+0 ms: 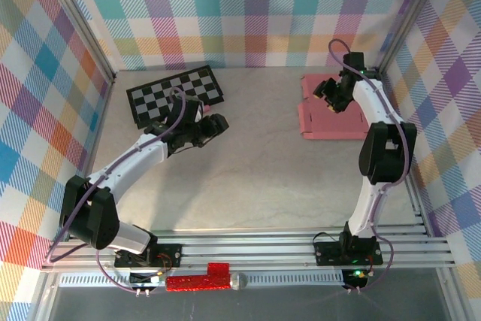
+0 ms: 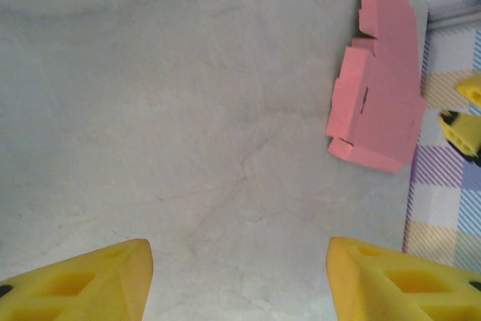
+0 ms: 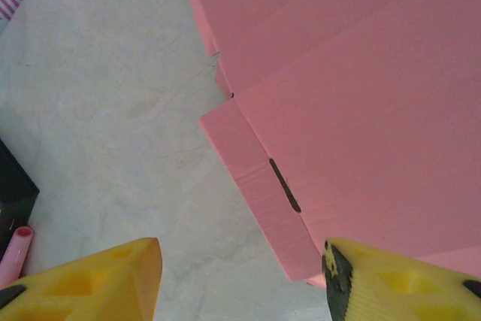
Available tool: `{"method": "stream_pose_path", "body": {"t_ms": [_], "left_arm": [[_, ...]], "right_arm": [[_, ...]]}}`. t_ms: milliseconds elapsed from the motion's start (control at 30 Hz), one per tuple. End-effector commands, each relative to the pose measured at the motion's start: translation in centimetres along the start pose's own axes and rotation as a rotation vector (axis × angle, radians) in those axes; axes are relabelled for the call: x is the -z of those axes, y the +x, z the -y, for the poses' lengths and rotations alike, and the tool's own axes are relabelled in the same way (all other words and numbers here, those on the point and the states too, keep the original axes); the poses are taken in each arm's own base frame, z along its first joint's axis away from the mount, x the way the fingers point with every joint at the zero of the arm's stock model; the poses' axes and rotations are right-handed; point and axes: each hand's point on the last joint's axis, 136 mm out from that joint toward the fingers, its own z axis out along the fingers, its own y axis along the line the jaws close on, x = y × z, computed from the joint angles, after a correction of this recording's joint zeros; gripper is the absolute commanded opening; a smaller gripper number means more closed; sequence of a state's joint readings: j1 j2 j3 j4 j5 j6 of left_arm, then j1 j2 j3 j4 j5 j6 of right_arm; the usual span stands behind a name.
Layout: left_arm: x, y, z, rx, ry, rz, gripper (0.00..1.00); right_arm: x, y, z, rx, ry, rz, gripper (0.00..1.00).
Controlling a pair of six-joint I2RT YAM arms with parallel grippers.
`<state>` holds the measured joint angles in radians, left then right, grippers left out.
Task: Fold the paper box
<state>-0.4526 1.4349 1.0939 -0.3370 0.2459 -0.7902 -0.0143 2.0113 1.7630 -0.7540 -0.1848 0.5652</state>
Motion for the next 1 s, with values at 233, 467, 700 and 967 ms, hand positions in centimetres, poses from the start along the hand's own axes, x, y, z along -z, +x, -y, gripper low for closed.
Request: {"method": "stream_pose_path", "body": {"t_ms": [233, 467, 700, 967], "left_arm": [[1.8, 0.9, 2.0, -0.003, 0.084, -0.014, 0.64], [2.8, 0.9, 1.6, -0.008, 0.061, 0.003, 0.64], [2.8, 1.4, 0.6, -0.006, 0.034, -0.006, 0.65], [2.9, 2.5, -2.8, 0.030, -0.063, -0.019, 0.64]], "right_arm": [[-5.4, 3.0, 1.6, -0.139, 0.003, -0.214, 0.64], [-6.9, 7.9, 0.9, -0.177, 0.022, -0.317, 0.63], [-7.9, 13.7, -1.9, -0.178, 0.026, -0.395, 0.63], [-8.1, 23.3, -7.1, -0.190, 0.014, -0.495, 0.62]]}}
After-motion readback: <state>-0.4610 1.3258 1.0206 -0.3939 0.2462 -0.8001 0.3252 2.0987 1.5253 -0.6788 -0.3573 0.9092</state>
